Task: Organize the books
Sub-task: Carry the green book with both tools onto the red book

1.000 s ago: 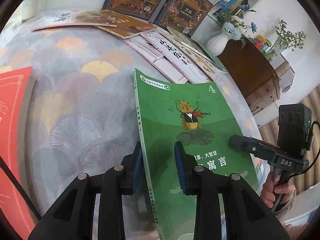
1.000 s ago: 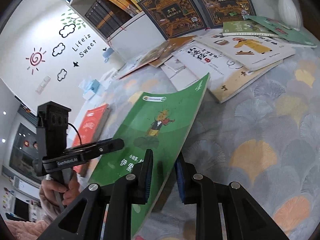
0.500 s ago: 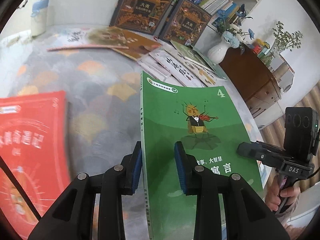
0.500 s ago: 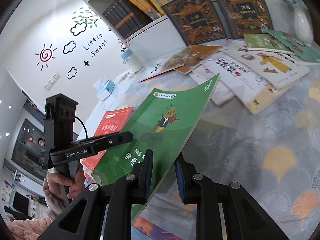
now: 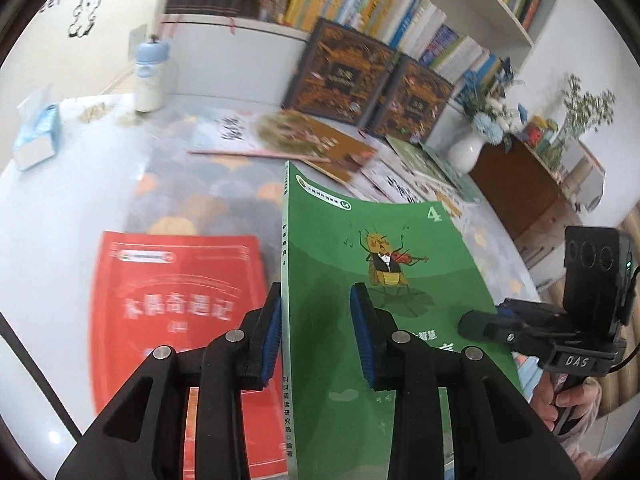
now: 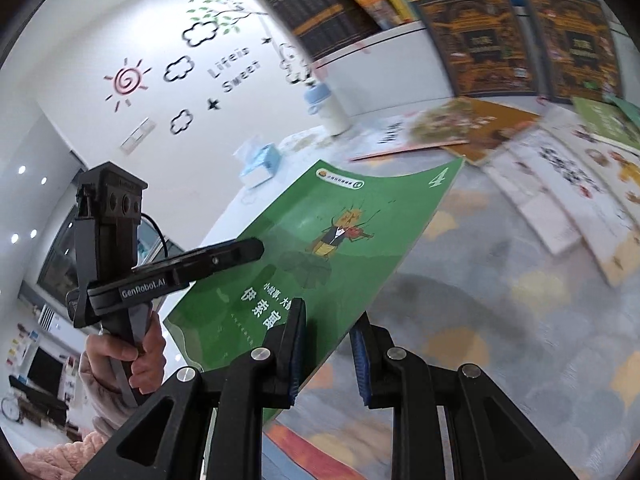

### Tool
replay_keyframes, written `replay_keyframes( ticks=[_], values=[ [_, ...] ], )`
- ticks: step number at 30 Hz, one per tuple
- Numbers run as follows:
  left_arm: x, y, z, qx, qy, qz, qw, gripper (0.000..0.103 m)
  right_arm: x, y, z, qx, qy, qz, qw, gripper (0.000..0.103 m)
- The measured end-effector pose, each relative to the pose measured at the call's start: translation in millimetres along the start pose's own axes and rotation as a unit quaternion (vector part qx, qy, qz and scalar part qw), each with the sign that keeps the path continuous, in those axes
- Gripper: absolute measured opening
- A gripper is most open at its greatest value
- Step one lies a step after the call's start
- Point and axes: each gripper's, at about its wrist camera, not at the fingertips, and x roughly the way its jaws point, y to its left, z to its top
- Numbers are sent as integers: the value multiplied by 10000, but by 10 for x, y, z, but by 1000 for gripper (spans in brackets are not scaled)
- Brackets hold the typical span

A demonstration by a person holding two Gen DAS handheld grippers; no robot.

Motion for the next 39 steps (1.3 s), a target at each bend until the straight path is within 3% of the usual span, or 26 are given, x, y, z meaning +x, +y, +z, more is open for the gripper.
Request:
replay_keyframes(
  ticks=[12,19,26,39],
  values=[
    [-350,801,-22,-473,-205,74,9986,33,569,681,223,-697,292,218,9969,23],
    [-265,1202,-242,-775,-104,219,9967,33,1100,649,251,-589,672,254,9957,23],
    [-141,1364,-383,-836,23,329,9960,33,1465,508,202,-390,1006,267,9938,23],
    [-58,1343,-458,-403,200,778,9960,36,1733,355,84,-150,1284,280,9912,24]
  ],
)
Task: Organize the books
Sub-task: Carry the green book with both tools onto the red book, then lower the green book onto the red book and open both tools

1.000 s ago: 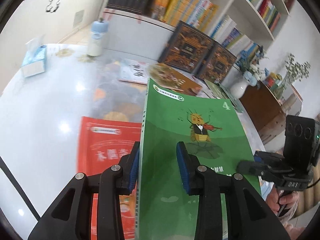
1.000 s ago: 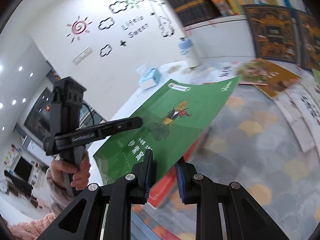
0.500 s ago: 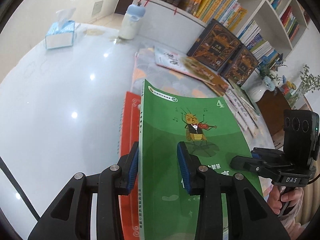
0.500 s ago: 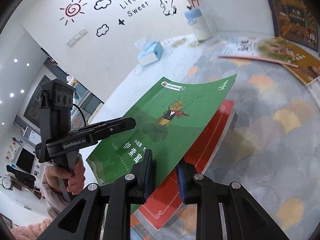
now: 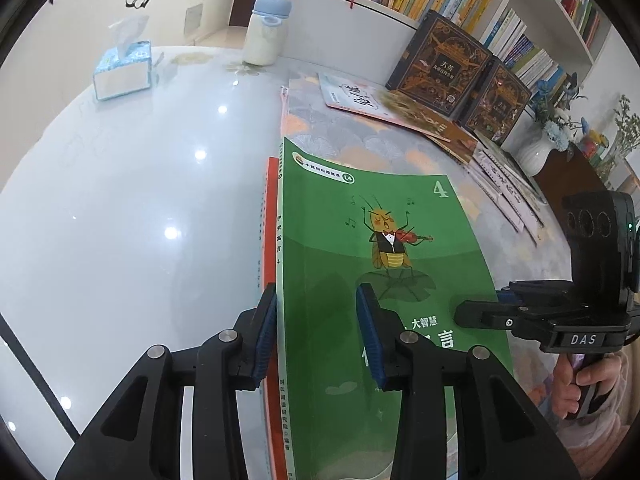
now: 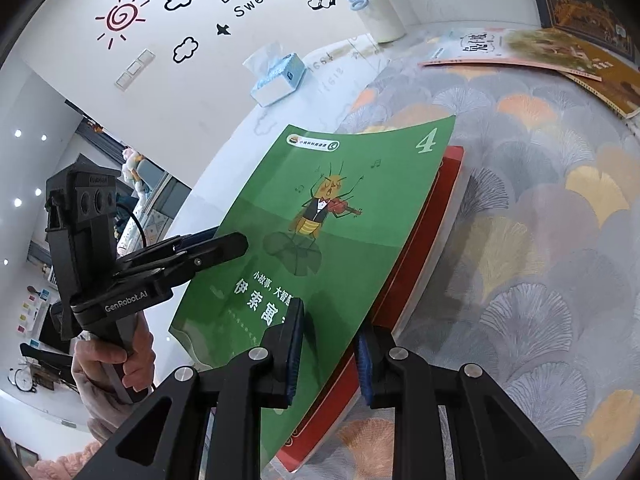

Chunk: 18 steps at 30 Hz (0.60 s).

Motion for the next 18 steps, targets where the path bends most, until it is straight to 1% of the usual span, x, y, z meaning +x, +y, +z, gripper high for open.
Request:
replay_keyframes(
  ticks=[3,5,8,12,18],
  values=[
    [4,-31,-7,113,18,132,9998,37,5,-2,-11,-9,-5,-6,10000,24],
    [6,-69,-9,210,23,295,9993,37,3,-4,-17,2,-1,8,10000,24],
    [16,-66,-5,221,50,528,9983,38,1,-1,-21,-15,-6,-12,10000,24],
    [22,2,-4,94,52,410,9991,38,-3,-7,-37,-6,-19,13,10000,24],
    [-16,13,6,31,-16,477,9989,38,-19,-12,-57,38,-4,22,10000,24]
  ],
)
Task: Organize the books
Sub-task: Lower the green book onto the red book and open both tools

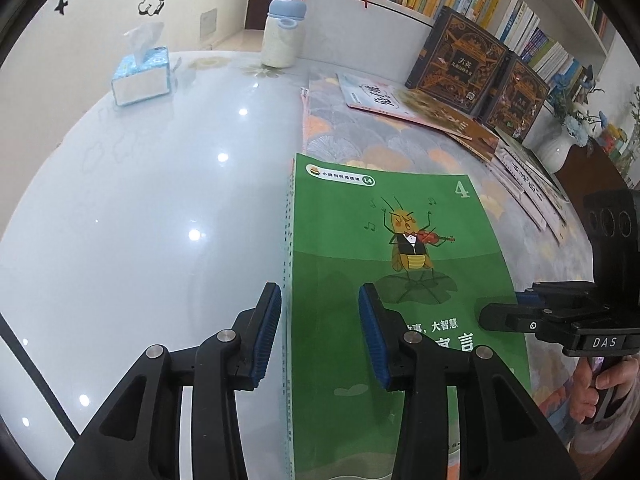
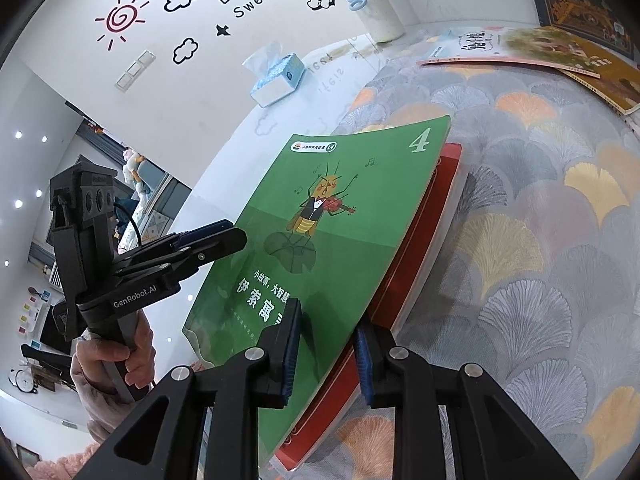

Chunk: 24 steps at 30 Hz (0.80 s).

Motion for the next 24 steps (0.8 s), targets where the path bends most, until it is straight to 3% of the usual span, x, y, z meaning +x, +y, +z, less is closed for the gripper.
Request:
replay_keyframes(
  ticks=[4,8,13,24],
  values=[
    [-38,5,-2,-44,-54,23,10000,38,-19,-33,-31,167,-26,129,9998,27],
    [-98,-9,10,-103,-139,91,9998,38,-67,-126,-61,514,-53,474,9975,39],
    [-191,-109,34,-123,-252,109,9995,38,-239,-211,-106,585,-179,217,9979,40],
    [-96,-1000,271,127,-352,-413,9984,41,-890,-736,-417,918,-636,56,9937,40]
  ],
)
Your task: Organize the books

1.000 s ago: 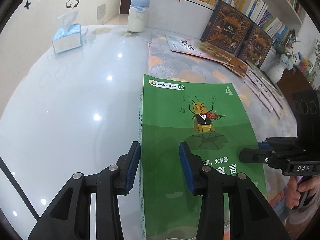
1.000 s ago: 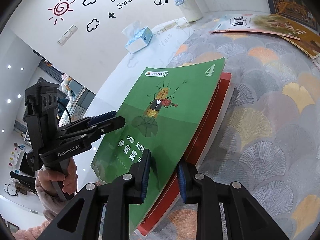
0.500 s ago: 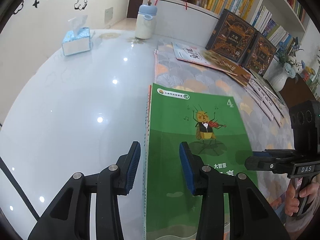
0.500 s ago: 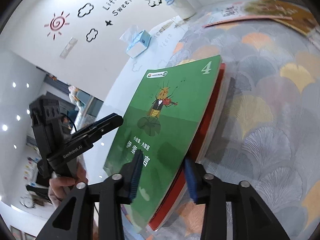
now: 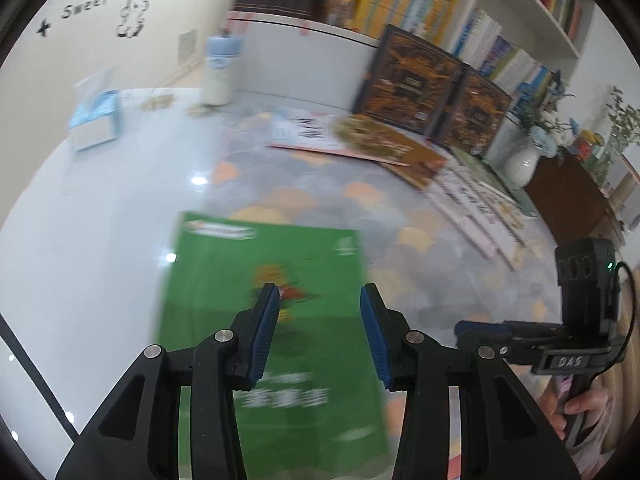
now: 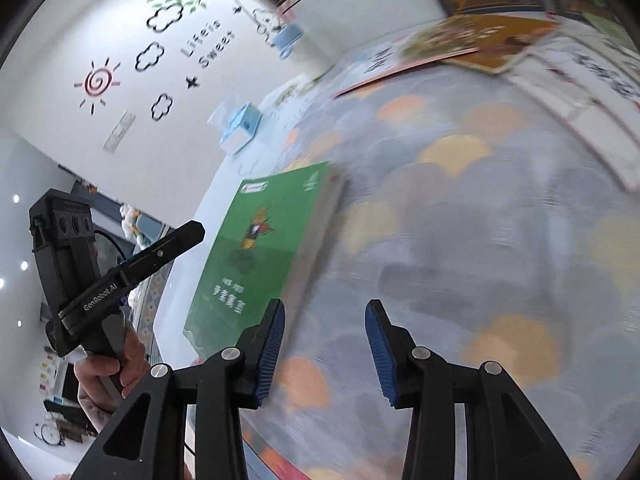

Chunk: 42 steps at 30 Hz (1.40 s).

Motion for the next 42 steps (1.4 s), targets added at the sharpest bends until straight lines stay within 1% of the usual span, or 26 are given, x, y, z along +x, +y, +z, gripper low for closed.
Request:
replay_keyframes(
  ticks=[5,8,11,12,14,15,18,20,21,22,23,24,25,26,27,28,29,32,33,35,36,38,39,41,42],
  values=[
    [349,-626,101,109,208,-292,9993,42,-535,-493,-42,235,-329,-198,9990,40],
    [608,-1036,191,148,372,-516,9979,42,-970,-869,2,317,-576,-476,9967,40],
    [869,-1494,332,169,400,-662,9969,42,-1449,-1325,160,436,-885,-815,9918,40],
    [944,-1630,383,168,377,-729,9965,42,-1605,-1500,273,460,-1026,-988,9887,40],
    [1122,-1956,492,88,228,-847,9961,43,-1863,-1830,492,445,-1272,-1428,9805,40],
    [1213,-2113,522,21,154,-851,9963,44,-1954,-1972,586,467,-1378,-1559,9770,40],
    [1554,-2506,587,-206,116,-794,9966,48,-2156,-2402,885,450,-1707,-1924,9653,40],
    [1817,-2701,590,-337,297,-832,9955,48,-2161,-2718,1063,455,-1859,-2144,9578,40],
    [1979,-2806,559,-463,385,-900,9941,48,-2106,-2853,1137,500,-1863,-2182,9566,40],
    [2061,-2858,538,-520,427,-929,9934,48,-2052,-2973,1198,555,-1826,-2172,9573,39],
    [2169,-2937,499,-492,479,-908,9935,48,-1996,-3112,1235,590,-1793,-1944,9626,39],
    [2222,-3038,478,-212,439,-742,9961,48,-2010,-3146,1241,554,-1886,-1859,9627,39],
    [2200,-3121,473,94,273,-528,9982,48,-2040,-3151,1258,553,-1876,-1845,9632,39],
    [2192,-3185,472,285,178,-321,9989,49,-2058,-3125,1288,519,-1803,-1893,9638,40],
    [2204,-3232,462,428,147,-229,9987,50,-2058,-3092,1317,418,-1771,-2011,9625,41],
    [2207,-3223,444,421,120,-282,9986,50,-2028,-3088,1356,321,-1719,-2108,9618,41],
    [2199,-3190,439,374,79,-337,9987,51,-1947,-3116,1436,272,-1575,-2198,9624,41],
    [2183,-3121,459,317,108,-475,9983,51,-1794,-3155,1570,235,-1238,-2171,9680,44],
    [2190,-3109,471,302,120,-481,9983,51,-1770,-3155,1598,220,-1151,-2146,9697,50],
    [2227,-3087,495,261,117,-563,9980,51,-1749,-3115,1574,193,-1059,-2110,9715,52],
    [2247,-3086,505,270,125,-605,9977,51,-1724,-3098,1546,206,-938,-2005,9750,53],
    [2252,-3090,511,332,172,-666,9971,51,-1695,-3009,1501,85,-788,-1777,9809,54],
    [2274,-3105,523,376,213,-669,9968,51,-1668,-2933,1475,-77,-646,-1802,9815,56],
    [2289,-3161,527,689,350,-564,9954,51,-1620,-2800,1430,-329,-510,-1923,9794,61],
    [2284,-3182,529,814,391,-464,9948,52,-1599,-2769,1412,-333,-476,-1893,9802,68]
  ],
)
